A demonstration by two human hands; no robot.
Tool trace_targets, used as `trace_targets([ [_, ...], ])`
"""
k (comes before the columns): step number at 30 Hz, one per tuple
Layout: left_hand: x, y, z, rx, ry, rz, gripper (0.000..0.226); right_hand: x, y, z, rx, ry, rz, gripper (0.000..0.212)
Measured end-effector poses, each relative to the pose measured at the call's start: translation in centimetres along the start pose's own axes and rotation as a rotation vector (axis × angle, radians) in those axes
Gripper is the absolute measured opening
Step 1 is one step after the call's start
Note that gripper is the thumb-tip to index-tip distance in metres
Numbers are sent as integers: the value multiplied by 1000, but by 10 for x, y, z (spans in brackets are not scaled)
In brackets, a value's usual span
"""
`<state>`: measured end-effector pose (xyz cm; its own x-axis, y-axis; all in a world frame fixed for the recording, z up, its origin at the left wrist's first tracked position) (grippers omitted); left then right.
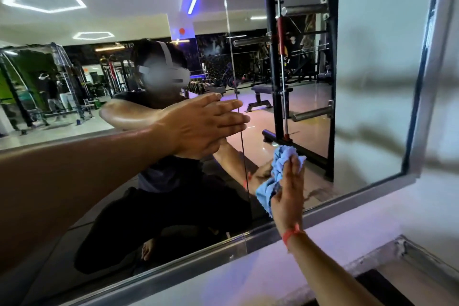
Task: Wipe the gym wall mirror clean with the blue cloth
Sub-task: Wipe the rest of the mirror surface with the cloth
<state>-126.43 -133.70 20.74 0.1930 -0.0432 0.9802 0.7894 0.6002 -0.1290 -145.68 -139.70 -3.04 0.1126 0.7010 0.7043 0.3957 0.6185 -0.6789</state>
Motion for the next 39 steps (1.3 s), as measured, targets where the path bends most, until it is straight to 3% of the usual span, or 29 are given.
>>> trace_targets([
  [2, -6, -19, 5, -14, 16, -22, 65, 7, 25, -31, -186, 107, -17, 63],
  [3, -9, -28, 8, -18, 18, -34, 67, 9, 41, -44, -189, 173, 6, 70],
  [5, -16, -49, 14, -26, 24, -85, 70, 4, 69, -50, -56, 228, 47, 67],
  [8, -17, -76, 21, -37, -8, -109, 65, -9, 37, -10, 59, 327, 140, 61],
  [10, -5, -91, 21, -44, -30, -78, 63, -26, -17, 23, -88, 301, -57, 66],
  [12, 15, -100, 18, -83, -49, 0, 64, -33, -69, 42, -345, 199, -247, 57],
  [14, 29, -103, 15, -157, -5, 71, 64, -13, -84, 26, -442, 157, -295, 52],
  [16, 30, -102, 6, -176, -14, 91, 64, 9, -65, 3, -293, 111, -51, 53],
  [18, 28, -102, 3, -190, -34, 88, 64, 18, -44, 0, -41, 124, 252, 56],
  [20, 25, -103, 3, -211, -22, 87, 65, 15, -54, 15, 130, 176, 393, 55],
  [22, 29, -105, 3, -237, 16, 121, 68, 18, -90, 25, 36, 136, 469, 47],
  [25, 32, -106, 4, -274, 79, 163, 75, 38, -152, 8, -363, 37, 294, 40],
  [26, 33, -106, 5, -292, 107, 184, 77, 52, -159, -6, -426, -2, 247, 39],
  [27, 35, -105, 8, -309, 138, 214, 77, 66, -157, -21, -395, -19, 286, 38],
  [29, 40, -102, 12, -342, 198, 296, 73, 79, -125, -38, -90, 60, 542, 38],
  [31, 47, -98, 14, -328, 174, 327, 72, 68, -97, -28, 250, 290, 846, 42],
  [32, 56, -95, 15, -314, 130, 326, 73, 57, -104, -17, 322, 419, 920, 45],
  [34, 90, -87, 18, -314, 51, 349, 74, 51, -146, -4, 174, 450, 831, 49],
  [37, 157, -72, 26, -293, -48, 444, 73, 95, -212, -30, -342, 131, 432, 45],
  [38, 174, -69, 27, -267, -67, 477, 73, 124, -215, -53, -414, 68, 382, 45],
  [39, 188, -66, 27, -240, -74, 500, 74, 151, -211, -77, -367, 71, 420, 46],
])
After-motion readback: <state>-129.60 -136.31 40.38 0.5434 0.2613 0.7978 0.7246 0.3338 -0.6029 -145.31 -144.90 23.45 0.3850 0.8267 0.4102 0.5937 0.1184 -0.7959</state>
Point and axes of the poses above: each hand's wrist, its own y-axis away from the middle knuckle, its own z-axis out of the back of the hand, x = y × z, the point moved 3 cm from there along -y, towards the middle knuckle, and after that the axes turned 11 degrees about -y, right-handed, at the moved point
